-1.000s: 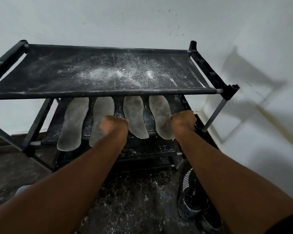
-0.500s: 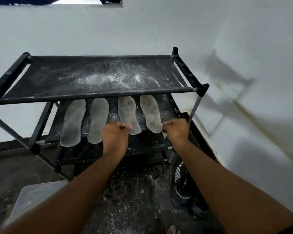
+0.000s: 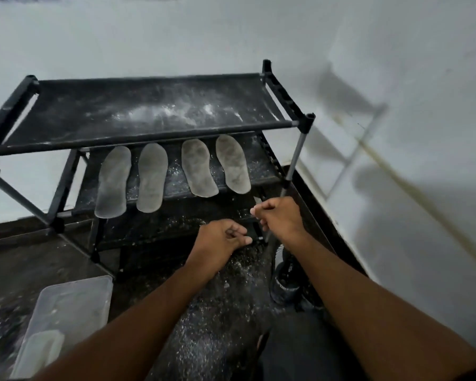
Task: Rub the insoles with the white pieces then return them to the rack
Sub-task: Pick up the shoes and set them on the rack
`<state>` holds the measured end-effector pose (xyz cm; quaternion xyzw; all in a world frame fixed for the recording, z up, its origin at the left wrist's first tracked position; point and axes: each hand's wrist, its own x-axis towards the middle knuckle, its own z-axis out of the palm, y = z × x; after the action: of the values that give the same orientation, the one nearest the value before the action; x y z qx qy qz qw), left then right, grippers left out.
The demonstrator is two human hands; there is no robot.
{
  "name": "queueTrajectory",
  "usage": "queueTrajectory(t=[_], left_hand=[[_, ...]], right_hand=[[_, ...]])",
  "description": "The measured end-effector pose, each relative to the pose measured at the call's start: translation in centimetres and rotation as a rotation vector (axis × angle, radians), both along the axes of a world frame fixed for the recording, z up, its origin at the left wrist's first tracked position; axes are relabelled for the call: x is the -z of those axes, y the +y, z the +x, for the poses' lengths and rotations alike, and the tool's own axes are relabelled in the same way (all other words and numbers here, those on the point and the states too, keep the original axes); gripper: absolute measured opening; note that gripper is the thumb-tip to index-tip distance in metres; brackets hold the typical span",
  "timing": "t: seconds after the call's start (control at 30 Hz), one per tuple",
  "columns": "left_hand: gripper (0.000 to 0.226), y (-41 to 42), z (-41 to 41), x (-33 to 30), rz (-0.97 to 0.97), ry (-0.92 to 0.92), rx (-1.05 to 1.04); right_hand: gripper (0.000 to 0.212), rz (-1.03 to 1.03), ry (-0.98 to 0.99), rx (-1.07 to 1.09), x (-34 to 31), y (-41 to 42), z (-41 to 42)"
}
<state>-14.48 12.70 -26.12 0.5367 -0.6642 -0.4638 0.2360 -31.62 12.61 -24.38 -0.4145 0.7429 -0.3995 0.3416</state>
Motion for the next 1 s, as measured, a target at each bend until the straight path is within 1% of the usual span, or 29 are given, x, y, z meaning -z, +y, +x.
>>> queueTrajectory(t=[0.07, 0.2, 0.3, 0.43, 0.5, 0.63, 0.67, 0.73, 0.77, 0.87, 0.93, 1.0], left_hand=[[0.018, 0.8, -1.8, 1.8, 0.003, -0.056, 0.080], [0.015, 2.4, -6.0, 6.3, 0.016, -0.107, 0.192], [0.014, 3.1, -8.9, 9.7, 0.027, -0.195, 0.280], [0.031, 3.9, -12.5, 13.8, 0.042, -0.287, 0.391], [0.042, 4.1, -13.9, 15.4, 0.015, -0.345, 0.445], [0.060, 4.1, -16.7, 19.1, 0.013, -0.463, 0.492], [0.064, 4.0, -17.0, 19.7, 0.015, -0.487, 0.505], [0.071, 3.9, -17.5, 21.1, 0.027, -0.549, 0.560], [0.074, 3.8, -17.6, 21.9, 0.040, -0.580, 0.588], [0.072, 4.1, -17.5, 23.4, 0.026, -0.651, 0.638], [0.067, 4.5, -17.5, 23.9, -0.017, -0.670, 0.646], [0.060, 4.7, -17.5, 24.3, -0.041, -0.691, 0.633]], right_hand=[[0.010, 0.055, 0.049, 0.007, 2.0, 2.1, -1.8], [0.014, 0.182, 0.152, 0.081, 7.6, 6.7, -6.7], [0.016, 0.279, 0.162, 0.125, 11.8, 9.2, -9.6], [0.012, 0.355, 0.162, 0.156, 15.9, 11.2, -11.6], [0.007, 0.401, 0.180, 0.129, 17.4, 11.8, -12.1], [0.007, 0.479, 0.261, 0.030, 20.4, 12.8, -13.1], [0.009, 0.504, 0.288, -0.001, 20.8, 12.9, -13.1], [0.024, 0.552, 0.349, -0.076, 22.0, 13.0, -13.2], [0.028, 0.575, 0.380, -0.115, 22.5, 13.0, -13.2], [0.027, 0.619, 0.443, -0.167, 23.5, 13.2, -13.1], [0.028, 0.645, 0.482, -0.213, 24.1, 13.4, -12.9], [0.030, 0.657, 0.480, -0.258, 24.7, 13.6, -12.8]])
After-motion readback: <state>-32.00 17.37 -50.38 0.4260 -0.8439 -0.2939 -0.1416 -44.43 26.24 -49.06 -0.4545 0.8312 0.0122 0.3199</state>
